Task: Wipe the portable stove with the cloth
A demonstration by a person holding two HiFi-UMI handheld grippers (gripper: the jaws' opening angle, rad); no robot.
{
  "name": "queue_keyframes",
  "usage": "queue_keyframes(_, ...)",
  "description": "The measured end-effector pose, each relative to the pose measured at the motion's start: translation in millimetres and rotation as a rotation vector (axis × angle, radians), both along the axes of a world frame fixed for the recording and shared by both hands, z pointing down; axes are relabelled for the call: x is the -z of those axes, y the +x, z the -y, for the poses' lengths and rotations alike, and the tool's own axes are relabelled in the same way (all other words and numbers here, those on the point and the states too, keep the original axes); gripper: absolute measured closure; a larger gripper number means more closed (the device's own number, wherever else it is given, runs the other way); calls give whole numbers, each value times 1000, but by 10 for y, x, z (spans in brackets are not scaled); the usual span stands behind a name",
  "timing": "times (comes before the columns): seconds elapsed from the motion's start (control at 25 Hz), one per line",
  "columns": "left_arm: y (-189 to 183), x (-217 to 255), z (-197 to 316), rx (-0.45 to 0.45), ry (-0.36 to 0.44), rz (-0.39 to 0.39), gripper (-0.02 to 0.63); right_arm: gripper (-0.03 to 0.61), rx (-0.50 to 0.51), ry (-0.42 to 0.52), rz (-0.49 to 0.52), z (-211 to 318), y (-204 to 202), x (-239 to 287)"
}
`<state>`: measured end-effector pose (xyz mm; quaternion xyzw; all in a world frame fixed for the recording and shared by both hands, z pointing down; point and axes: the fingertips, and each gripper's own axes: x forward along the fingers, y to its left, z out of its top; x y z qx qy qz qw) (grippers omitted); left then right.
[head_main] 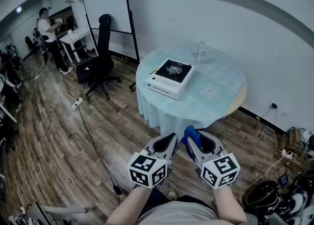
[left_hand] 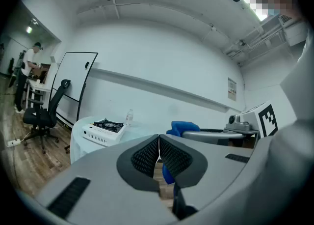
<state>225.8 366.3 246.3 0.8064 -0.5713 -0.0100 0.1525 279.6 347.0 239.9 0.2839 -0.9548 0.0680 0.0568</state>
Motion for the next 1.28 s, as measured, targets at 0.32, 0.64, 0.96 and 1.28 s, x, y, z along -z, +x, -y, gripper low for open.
queue_keyframes(0.32, 79, -125, -16, -31, -22, 36, 595, 454, 9, -8, -3, 8, 34, -60)
queue_keyframes(0.64, 82, -117, 48, -9, -25, 33, 595, 454, 12, -15, 28, 38, 118, -4)
queue_keyframes(0.96, -25, -165, 240, 8, -40, 31, 595, 454, 2, -18, 30, 231, 88, -48)
queue_keyframes(1.28, -436, -202, 861, -7, -32, 22, 595, 454, -18, -14, 36, 848, -330, -61)
